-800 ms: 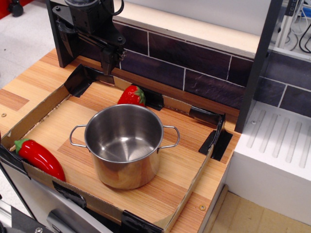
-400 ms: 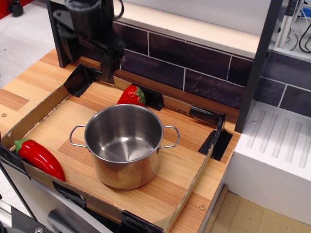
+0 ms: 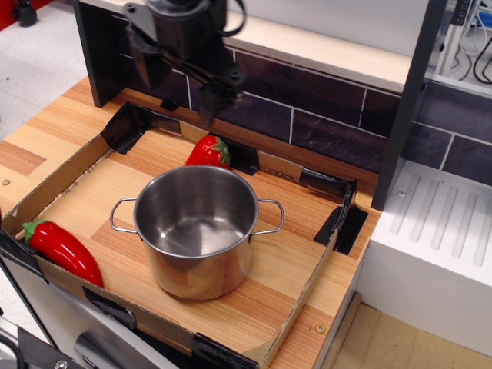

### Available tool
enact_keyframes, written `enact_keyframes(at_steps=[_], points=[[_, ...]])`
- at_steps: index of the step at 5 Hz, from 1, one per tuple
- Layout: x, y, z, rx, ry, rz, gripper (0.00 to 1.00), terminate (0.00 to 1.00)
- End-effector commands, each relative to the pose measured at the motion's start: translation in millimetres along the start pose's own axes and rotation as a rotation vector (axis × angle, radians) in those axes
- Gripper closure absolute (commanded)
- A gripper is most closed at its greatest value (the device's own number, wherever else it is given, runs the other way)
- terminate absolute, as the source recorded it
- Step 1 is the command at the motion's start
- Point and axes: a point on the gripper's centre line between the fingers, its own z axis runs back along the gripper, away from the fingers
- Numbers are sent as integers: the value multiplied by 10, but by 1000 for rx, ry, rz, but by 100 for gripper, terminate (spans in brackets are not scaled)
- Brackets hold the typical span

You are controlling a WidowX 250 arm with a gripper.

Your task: Topple metal pot

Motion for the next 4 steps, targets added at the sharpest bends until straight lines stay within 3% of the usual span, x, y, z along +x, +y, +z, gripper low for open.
enact_keyframes(at_steps=[1,2,4], points=[[-114,-569,349,107,-251,-205,0,0],[-241,-889,282,175,-333,-292,0,0],[-261,-1192,87,246,-362,-353,0,0]])
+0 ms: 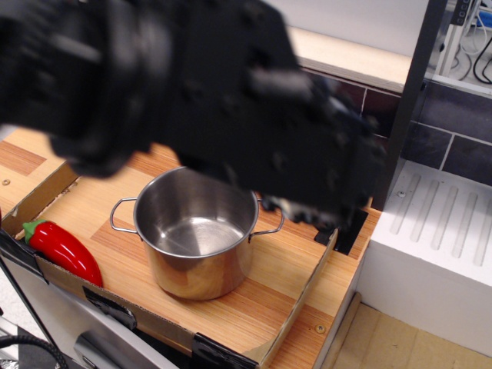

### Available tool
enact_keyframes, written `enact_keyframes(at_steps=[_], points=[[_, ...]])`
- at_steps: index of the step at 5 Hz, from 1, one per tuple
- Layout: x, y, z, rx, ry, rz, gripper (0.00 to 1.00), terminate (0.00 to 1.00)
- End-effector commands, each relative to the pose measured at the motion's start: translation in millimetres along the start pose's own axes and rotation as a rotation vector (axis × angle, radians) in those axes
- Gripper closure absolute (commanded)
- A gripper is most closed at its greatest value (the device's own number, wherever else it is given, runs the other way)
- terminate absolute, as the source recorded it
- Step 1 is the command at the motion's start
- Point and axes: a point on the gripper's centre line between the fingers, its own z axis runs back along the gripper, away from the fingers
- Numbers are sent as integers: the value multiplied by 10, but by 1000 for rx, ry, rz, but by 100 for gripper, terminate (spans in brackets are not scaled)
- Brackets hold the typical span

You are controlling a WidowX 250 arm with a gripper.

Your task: Topple metal pot

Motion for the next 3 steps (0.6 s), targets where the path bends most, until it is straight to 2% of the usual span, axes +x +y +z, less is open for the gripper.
enact_keyframes(at_steps=[1,2,3], points=[[-69,-331,-223,27,-2,-30,0,0],[-125,-430,-302,15,3,16,0,0],[-221,-450,-377,58,13,19,0,0]])
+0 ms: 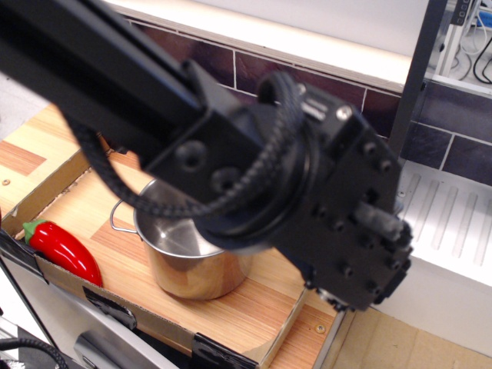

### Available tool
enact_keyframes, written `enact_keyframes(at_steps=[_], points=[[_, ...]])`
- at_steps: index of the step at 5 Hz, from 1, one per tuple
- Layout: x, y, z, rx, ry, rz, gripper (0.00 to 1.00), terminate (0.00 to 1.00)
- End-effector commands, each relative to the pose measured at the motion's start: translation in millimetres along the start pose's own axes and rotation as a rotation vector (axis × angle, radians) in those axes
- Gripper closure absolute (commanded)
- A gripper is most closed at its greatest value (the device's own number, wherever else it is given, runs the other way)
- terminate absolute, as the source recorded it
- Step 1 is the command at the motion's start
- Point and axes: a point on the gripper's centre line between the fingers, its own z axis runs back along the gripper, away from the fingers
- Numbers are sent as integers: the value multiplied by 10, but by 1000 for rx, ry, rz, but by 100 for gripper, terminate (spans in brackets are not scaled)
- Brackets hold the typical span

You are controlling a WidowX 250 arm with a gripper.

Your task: Topple metal pot

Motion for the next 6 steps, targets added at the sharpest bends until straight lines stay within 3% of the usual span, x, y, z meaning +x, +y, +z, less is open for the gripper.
enact_keyframes(at_steps=[1,3,4,5,6], points=[[-214,66,-94,68,-2,15,0,0],[-323,152,-242,130,6,-7,0,0],[-282,207,-237,121,12,14,100,0],[-269,327,-160,60,40,64,100,0],[-274,465,-57,-38,90,94,100,0]])
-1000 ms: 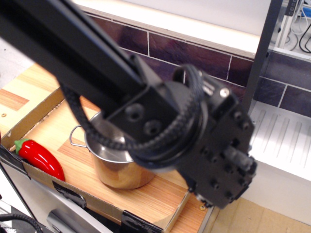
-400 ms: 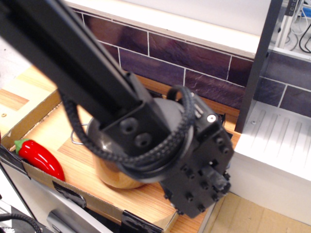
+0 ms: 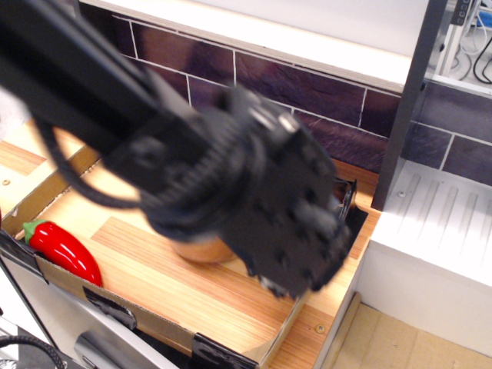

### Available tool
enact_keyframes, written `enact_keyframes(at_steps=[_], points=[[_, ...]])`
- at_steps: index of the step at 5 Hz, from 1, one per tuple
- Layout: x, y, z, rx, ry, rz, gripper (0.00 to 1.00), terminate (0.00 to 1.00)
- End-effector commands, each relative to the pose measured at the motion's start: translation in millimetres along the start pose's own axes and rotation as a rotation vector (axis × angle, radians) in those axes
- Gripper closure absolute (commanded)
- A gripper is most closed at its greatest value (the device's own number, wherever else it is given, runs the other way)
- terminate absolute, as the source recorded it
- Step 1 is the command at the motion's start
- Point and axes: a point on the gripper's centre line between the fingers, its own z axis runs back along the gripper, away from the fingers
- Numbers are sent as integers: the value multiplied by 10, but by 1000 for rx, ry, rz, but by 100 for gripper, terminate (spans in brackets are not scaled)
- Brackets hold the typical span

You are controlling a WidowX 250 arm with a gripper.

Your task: Topple metal pot

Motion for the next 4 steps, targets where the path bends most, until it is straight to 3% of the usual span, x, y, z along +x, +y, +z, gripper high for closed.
enact_keyframes(at_steps=[1,2,3,4], points=[[33,246,168,-167,78,92,100,0],[58,307,281,-299,149,109,100,0],[100,352,340,-481,200,153,100,0],[124,364,400,-602,246,204,100,0]])
